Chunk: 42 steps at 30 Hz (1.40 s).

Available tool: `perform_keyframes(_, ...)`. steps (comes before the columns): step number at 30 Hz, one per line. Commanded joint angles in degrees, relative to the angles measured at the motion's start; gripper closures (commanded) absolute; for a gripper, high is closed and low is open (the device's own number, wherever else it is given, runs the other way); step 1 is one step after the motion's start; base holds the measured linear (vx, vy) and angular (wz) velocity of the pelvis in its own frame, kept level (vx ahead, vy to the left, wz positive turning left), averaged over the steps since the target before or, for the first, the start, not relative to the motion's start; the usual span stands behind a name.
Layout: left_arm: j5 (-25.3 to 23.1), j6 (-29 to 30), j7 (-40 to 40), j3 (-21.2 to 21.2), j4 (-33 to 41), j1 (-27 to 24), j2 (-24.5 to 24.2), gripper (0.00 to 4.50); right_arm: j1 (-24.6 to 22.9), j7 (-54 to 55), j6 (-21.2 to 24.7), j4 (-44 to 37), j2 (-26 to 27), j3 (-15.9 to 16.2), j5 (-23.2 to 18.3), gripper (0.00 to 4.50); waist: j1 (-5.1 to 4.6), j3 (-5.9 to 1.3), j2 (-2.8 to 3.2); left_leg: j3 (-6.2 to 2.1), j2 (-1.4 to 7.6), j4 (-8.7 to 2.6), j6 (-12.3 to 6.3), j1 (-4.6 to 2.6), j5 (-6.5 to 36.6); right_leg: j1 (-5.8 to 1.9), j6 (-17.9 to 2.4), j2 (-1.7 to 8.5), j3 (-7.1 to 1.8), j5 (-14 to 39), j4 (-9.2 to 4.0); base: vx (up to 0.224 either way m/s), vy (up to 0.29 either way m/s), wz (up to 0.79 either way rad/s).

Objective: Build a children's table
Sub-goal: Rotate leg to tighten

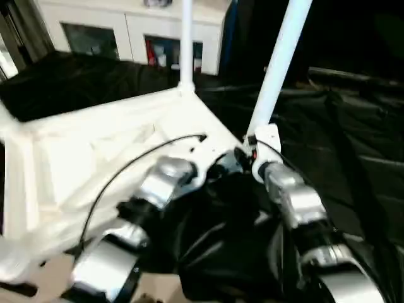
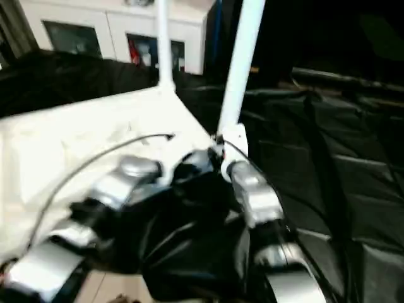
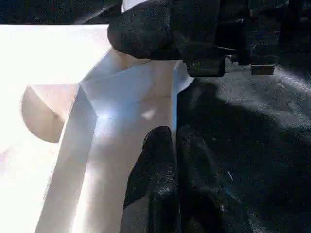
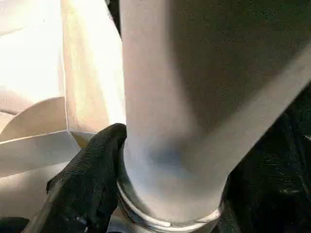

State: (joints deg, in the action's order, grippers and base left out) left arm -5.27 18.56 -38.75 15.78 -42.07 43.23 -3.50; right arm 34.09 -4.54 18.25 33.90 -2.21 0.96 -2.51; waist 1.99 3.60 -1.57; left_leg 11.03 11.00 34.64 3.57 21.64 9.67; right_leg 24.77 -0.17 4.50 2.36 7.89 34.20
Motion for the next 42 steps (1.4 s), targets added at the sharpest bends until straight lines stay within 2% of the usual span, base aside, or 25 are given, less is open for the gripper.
perform_keyframes(1,1.93,-4.4,-0.18,-0.54,0.87,0.59,2.03,4.5,0.14,-3.54,0.54,0.28,2.95,2.21,-1.09,1.03,0.19,-4.43,-0.56,-0.63,0.69,-3.78,-2.84,-0.49,13.72,-3.35,-8.63,2.35,-1.23,18.49,-4.44,0.0,0.0,0.0)
perform_keyframes(3,1.99,-5.15,-1.48,-0.32,1.16,0.03,1.44,4.5,0.13,-3.87,0.63,-0.05,2.93,1.67,-1.25,0.73,0.32,-4.42,-0.51,-0.58,0.7,-3.8,-3.14,-0.56,13.42,-3.39,-8.96,2.45,-1.23,18.64,-4.52,0.0,0.0,0.0)
perform_keyframes(6,2.19,-6.67,-4.62,0.08,2.29,-1.3,-0.11,4.5,-0.1,-6.16,0.02,-0.9,1.24,2.14,-1.07,0.6,0.25,-4.31,-0.5,-0.66,0.78,-3.94,-2.86,-0.46,14.15,-3.49,-8.77,2.5,-1.17,20.17,-4.64,0.0,0.0,0.0)
perform_keyframes(8,2.61,-7.31,-8.31,0.63,4.39,-3.01,-2.39,4.5,-1.1,-10.96,0.09,-3.56,-1.69,3.25,-1.42,0.3,0.37,-4.31,-0.54,-0.76,0.92,-4.01,-2.75,-0.44,14.4,-3.63,-8.57,2.57,-1.13,20.65,-4.62,0.0,0.0,0.0)
perform_keyframes(12,4.26,-8.77,-15.51,1.0,8.29,-5.79,-6.84,4.5,-4.37,-23.52,3.54,-11.85,-9.6,5.73,-3.19,0.06,0.55,-4.19,-0.57,-0.68,1.14,-4.06,-3.22,-0.61,14.79,-3.43,-8.68,2.5,-1.22,20.99,-4.63,0.0,0.0,0.0)
perform_keyframes(13,4.26,-8.77,-15.51,1.0,8.29,-5.79,-6.84,4.5,-4.37,-23.52,3.54,-11.85,-9.6,5.73,-3.19,0.06,0.69,-4.13,-0.56,-0.74,1.2,-4.11,-3.21,-0.66,15.03,-3.46,-8.46,2.56,-1.21,21.56,-4.75,0.0,0.0,0.0)
perform_keyframes(14,4.92,-9.19,-17.89,1.09,9.36,-6.46,-8.09,4.5,-5.51,-27.84,3.72,-14.56,-12.47,6.77,-3.7,0.06,0.57,-4.04,-0.56,-0.69,1.26,-4.12,-2.85,-0.7,15.38,-3.24,-8.46,2.58,-1.27,22.49,-4.76,0.0,0.0,0.0)
perform_keyframes(15,5.17,-9.6,-18.97,1.19,9.83,-6.76,-8.65,4.5,-6.0,-29.72,3.91,-15.72,-13.73,7.26,-3.94,0.06,0.79,-4.14,-0.54,-0.82,1.38,-4.14,-2.66,-0.73,15.42,-3.45,-8.27,2.63,-1.22,22.63,-4.69,0.0,0.0,0.0)
perform_keyframes(18,6.8,-10.06,-25.4,1.87,12.83,-8.55,-11.71,4.5,-9.01,-40.46,4.47,-22.2,-20.74,10.31,-5.12,0.06,0.95,-3.94,-0.49,-0.76,1.51,-4.18,-2.84,-0.8,16.45,-3.16,-7.88,2.63,-1.43,23.88,-4.8,0.0,0.0,0.0)
perform_keyframes(20,8.53,-10.03,-30.17,2.31,15.34,-9.71,-13.53,4.5,-10.49,-45.35,4.75,-24.81,-24.15,11.34,-6.14,0.06,1.23,-3.86,-0.51,-0.78,1.62,-4.21,-2.75,-0.84,16.82,-3.1,-7.54,2.78,-1.46,25.15,-4.88,0.0,0.0,0.0)
perform_keyframes(21,8.53,-10.03,-30.17,2.31,15.34,-9.71,-13.53,4.5,-10.49,-45.35,4.75,-24.81,-24.15,11.34,-6.14,0.06,1.3,-3.88,-0.5,-0.8,1.6,-4.21,-2.68,-0.86,16.88,-3.01,-7.47,2.85,-1.45,25.98,-4.96,0.0,0.0,0.0)
perform_keyframes(23,10.07,-9.69,-34.49,2.6,17.56,-10.59,-15.04,4.5,-11.48,-47.94,4.68,-26.12,-25.81,11.42,-6.77,0.22,1.36,-3.82,-0.57,-0.79,1.56,-4.2,-2.41,-0.88,17.24,-2.84,-7.09,2.79,-1.43,27.31,-5.14,0.0,0.0,0.0)
perform_keyframes(25,9.99,-9.74,-35.58,2.74,17.96,-10.61,-15.73,4.5,-12.07,-49.09,4.74,-26.63,-26.51,11.72,-6.82,0.42,1.35,-3.78,-0.57,-0.85,1.61,-4.22,-2.1,-0.92,17.62,-2.68,-6.87,2.81,-1.38,28.41,-5.21,0.0,0.0,0.0)
perform_keyframes(32,9.36,-10.58,-35.17,2.24,16.45,-9.92,-16.12,4.5,-12.73,-49.75,5.8,-27.99,-26.72,12.67,-7.1,0.91,1.24,-3.71,-0.63,-1.02,1.43,-4.22,-1.52,-0.88,18.3,-2.49,-5.17,2.78,-1.17,31.77,-5.68,0.0,0.0,0.0)
perform_keyframes(39,8.77,-10.32,-34.39,2.1,15.66,-9.51,-15.68,4.5,-13.45,-50.16,6.66,-28.67,-25.62,13.2,-7.32,1.44,1.35,-3.84,-0.69,-0.99,1.44,-4.18,-1.72,-0.75,17.49,-2.51,-5.2,2.8,-1.22,30.68,-5.57,0.0,0.0,0.0)
perform_keyframes(42,8.51,-9.96,-33.19,1.9,15.22,-9.42,-15.32,4.5,-14.02,-49.37,7.51,-28.71,-24.67,12.93,-8.17,1.72,1.26,-3.74,-0.63,-1.08,1.43,-4.22,-1.51,-0.81,18.28,-2.4,-4.89,2.82,-1.09,32.24,-5.77,0.0,0.0,0.0)
